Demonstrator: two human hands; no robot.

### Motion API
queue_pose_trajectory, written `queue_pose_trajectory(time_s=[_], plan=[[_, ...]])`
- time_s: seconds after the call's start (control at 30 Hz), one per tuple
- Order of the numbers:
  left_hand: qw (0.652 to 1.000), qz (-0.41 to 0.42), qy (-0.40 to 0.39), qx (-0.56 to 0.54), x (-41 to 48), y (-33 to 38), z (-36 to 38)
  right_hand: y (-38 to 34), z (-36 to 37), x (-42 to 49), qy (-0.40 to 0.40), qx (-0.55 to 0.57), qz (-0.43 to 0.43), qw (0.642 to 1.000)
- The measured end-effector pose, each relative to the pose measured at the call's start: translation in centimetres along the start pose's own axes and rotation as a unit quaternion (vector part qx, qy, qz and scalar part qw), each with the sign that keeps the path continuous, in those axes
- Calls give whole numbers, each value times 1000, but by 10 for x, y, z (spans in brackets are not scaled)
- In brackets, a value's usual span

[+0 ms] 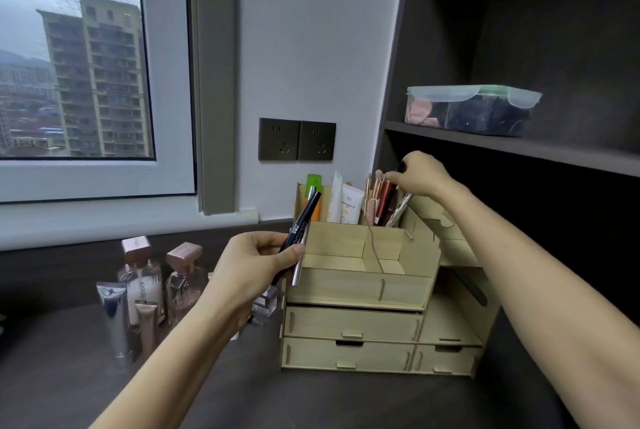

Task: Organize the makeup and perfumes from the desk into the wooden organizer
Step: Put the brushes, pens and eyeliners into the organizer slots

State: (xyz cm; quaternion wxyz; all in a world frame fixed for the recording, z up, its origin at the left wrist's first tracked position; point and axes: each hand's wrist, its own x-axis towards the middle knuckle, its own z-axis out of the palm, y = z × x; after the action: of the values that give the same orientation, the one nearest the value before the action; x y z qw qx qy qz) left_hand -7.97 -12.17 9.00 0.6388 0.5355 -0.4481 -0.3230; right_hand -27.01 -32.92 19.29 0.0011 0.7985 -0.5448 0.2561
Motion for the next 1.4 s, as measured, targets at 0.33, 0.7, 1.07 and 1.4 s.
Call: queue_pose_trajectory(time_s=[0.33, 0.7, 1.07, 1.4], plan=[[997, -33, -50, -48, 1, 5, 13, -14, 22, -2, -16, -210, 14, 977], [992, -40, -80, -85, 0, 10, 20, -61, 14, -100, -145, 390, -93, 905], [995, -75, -12, -68, 1, 3, 18, -40, 12, -76, -5, 538, 22, 843], [999, -33, 28, -22, 5, 1, 24, -9, 37, -22, 146, 123, -26, 981]])
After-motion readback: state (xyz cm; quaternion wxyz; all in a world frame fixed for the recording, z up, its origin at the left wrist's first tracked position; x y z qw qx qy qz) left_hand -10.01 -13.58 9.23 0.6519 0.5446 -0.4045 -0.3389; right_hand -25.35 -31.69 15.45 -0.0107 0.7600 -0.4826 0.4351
